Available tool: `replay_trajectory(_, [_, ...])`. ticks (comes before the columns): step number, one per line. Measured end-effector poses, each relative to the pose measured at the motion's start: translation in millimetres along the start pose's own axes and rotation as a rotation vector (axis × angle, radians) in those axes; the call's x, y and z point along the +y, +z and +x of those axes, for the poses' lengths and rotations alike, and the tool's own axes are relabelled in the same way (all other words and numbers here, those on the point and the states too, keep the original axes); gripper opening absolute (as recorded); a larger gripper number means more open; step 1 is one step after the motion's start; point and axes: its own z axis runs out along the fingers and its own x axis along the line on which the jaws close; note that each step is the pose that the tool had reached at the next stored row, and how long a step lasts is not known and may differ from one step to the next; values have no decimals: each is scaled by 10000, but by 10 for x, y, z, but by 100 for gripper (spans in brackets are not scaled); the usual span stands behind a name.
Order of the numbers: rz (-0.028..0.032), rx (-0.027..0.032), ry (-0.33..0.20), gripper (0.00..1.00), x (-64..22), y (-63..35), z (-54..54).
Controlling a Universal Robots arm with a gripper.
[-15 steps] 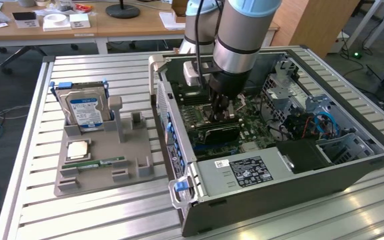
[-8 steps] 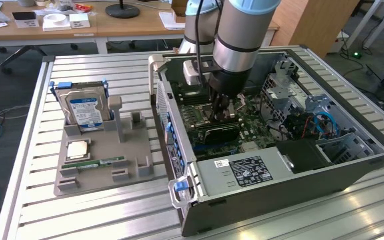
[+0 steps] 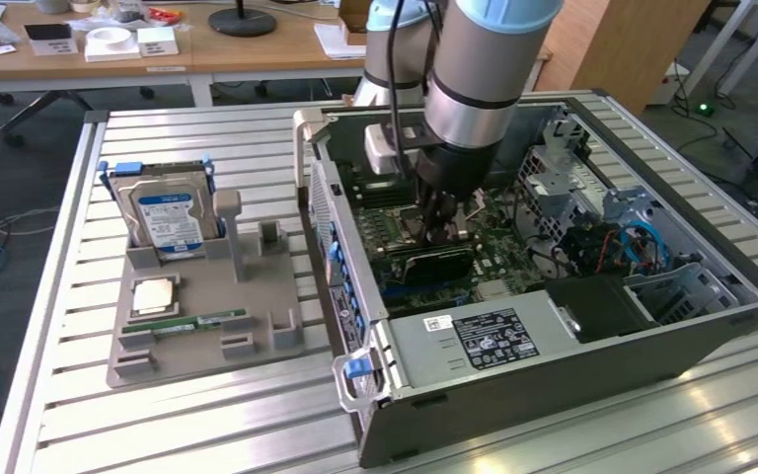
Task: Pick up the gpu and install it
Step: 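Press down on the gpu until it lock into place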
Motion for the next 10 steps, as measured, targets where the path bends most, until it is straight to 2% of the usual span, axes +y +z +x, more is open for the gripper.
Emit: replay_trajectory(10, [-1, 1, 0, 11, 0, 22, 22])
